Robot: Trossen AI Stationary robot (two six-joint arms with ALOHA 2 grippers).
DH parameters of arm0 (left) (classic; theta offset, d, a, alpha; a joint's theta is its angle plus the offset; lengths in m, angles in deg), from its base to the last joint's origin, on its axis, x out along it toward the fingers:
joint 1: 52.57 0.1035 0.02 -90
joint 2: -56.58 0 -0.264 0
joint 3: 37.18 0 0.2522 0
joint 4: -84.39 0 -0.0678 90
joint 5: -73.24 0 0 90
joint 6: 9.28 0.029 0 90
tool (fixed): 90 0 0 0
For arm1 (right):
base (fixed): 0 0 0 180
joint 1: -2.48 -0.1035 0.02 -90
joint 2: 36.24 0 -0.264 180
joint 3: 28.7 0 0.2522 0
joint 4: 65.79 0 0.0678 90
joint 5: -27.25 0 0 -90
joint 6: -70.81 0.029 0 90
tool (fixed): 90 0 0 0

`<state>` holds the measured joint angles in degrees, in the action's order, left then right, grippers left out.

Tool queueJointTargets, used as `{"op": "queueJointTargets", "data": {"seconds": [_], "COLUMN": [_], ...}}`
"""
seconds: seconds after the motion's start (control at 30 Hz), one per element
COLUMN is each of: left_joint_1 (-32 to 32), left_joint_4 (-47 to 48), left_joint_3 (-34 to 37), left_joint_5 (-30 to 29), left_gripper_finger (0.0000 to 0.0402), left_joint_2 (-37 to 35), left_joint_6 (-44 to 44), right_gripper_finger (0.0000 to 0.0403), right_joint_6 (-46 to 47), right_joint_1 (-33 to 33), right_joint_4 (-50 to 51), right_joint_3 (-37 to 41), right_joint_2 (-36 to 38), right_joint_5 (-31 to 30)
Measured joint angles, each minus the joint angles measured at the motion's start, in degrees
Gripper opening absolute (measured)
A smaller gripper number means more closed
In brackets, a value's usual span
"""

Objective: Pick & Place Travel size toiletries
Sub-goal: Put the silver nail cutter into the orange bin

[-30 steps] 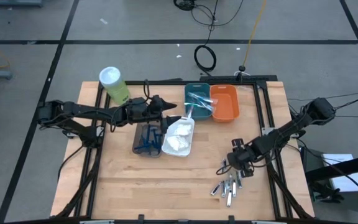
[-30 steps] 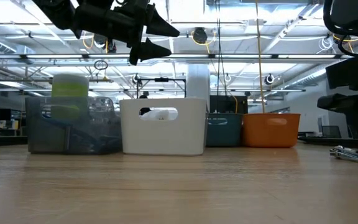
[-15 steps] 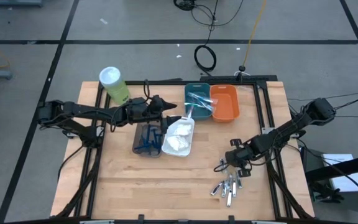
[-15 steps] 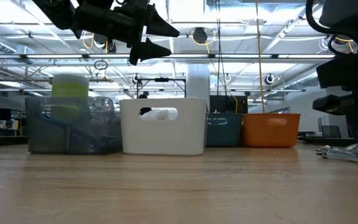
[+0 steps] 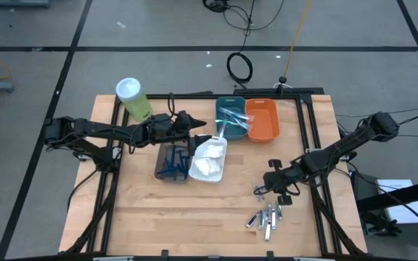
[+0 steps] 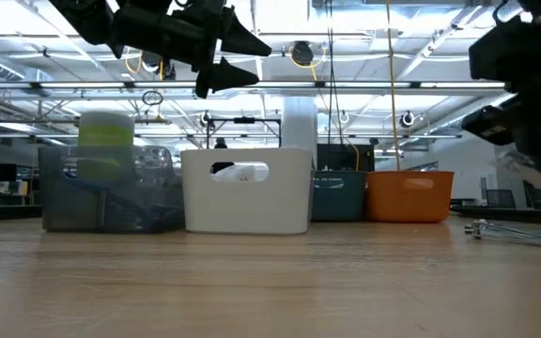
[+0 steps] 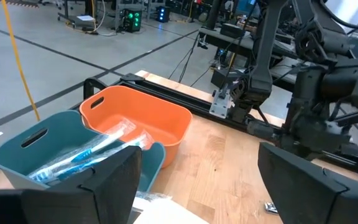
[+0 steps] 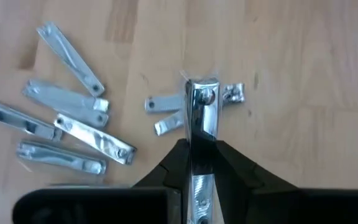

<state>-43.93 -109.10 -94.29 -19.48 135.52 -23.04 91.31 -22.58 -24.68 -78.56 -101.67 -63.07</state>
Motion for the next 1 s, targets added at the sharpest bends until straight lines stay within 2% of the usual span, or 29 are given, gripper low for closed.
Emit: {"op": "queueJointTargets", "data": {"seconds": [0.3, 0.43, 0.53, 0.63, 0.7, 0.87, 1.0], "left_joint_1": [0.0, 0.4, 0.7, 0.3, -0.6, -2.8, -4.4], "left_joint_4": [0.0, 4.5, 10.3, 20.2, 22.6, 25.7, 25.8], "left_joint_3": [0.0, 0.1, -0.2, 0.2, 1.4, 9.9, 18.6], "left_joint_5": [0.3, 5.7, 6.0, 3.1, 1.2, -2.8, -3.0], "left_gripper_finger": [0.0318, 0.0324, 0.0321, 0.0315, 0.0311, 0.0306, 0.0306], "left_joint_2": [0.0, -2.5, -8.4, -15.3, -19.8, -34.4, -46.3], "left_joint_6": [0.4, 4.3, 7.5, 10.4, 11.9, 13.0, 13.5], "right_gripper_finger": [0.0040, 0.0040, 0.0040, 0.0040, 0.0040, 0.0040, 0.0040], "right_joint_6": [3.2, 4.3, 3.6, 1.7, 0.5, -1.9, -3.2], "right_joint_1": [0.0, 0.2, 0.1, 0.2, 0.3, 0.4, 0.8], "right_joint_4": [-1.3, -4.1, -6.3, -8.0, -8.5, -9.9, -10.7], "right_joint_3": [0.0, 0.0, 0.0, 0.0, 0.0, 0.0, 0.0], "right_joint_2": [5.2, 7.6, 10.0, 12.9, 15.0, 19.5, 21.8], "right_joint_5": [-3.2, -4.5, -4.5, -5.6, -7.1, -10.9, -13.5]}}
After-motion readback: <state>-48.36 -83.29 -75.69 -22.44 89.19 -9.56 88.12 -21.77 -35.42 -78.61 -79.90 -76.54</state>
